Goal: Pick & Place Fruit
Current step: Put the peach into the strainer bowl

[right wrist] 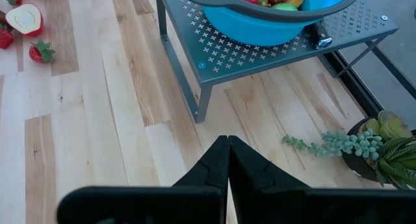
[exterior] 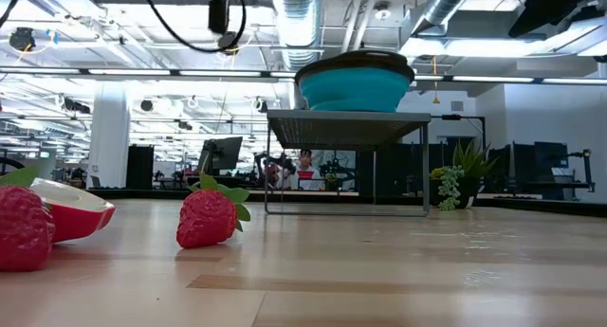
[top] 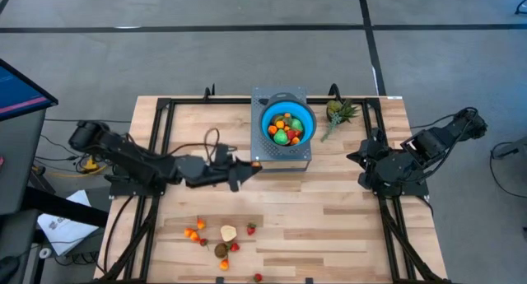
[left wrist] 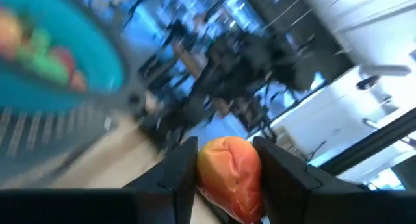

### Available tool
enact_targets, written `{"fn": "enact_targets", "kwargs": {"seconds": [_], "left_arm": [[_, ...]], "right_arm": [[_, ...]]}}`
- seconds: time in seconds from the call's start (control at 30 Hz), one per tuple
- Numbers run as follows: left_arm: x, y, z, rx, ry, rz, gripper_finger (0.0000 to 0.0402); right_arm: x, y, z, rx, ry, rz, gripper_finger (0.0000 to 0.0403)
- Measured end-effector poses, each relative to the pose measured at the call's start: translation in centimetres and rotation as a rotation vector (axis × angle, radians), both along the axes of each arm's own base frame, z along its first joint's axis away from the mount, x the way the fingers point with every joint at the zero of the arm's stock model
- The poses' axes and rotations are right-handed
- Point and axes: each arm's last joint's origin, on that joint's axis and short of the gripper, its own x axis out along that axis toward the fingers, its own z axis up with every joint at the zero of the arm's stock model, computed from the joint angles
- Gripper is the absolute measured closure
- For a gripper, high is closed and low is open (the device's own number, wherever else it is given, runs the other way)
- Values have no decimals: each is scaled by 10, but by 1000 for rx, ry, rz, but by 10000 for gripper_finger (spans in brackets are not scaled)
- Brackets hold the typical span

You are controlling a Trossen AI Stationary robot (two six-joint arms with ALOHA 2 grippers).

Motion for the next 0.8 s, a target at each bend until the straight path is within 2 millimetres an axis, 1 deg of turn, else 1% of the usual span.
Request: {"fn": "enact_targets", "kwargs": {"seconds": [0.13, 0.23, 0.37, 0.5, 0.67, 0.8], "left_arm": [[1, 16, 12, 102, -67, 65, 268], [2, 30, 18, 249, -81, 135, 268], [13, 51, 25, 372, -41, 219, 268], [28, 65, 34, 476, -32, 225, 268], [46, 76, 34, 593, 23, 254, 268], [61, 83, 26, 622, 69, 265, 268]], "right_arm": [[0, 0, 0, -10, -10, -8, 403], [0, -1, 1, -25, -20, -20, 403], [1, -1, 1, -35, -28, -28, 403], [1, -1, 1, -38, -30, -30, 403], [1, -2, 2, -71, -31, -27, 403], [1, -2, 1, -74, -28, -25, 403]]}}
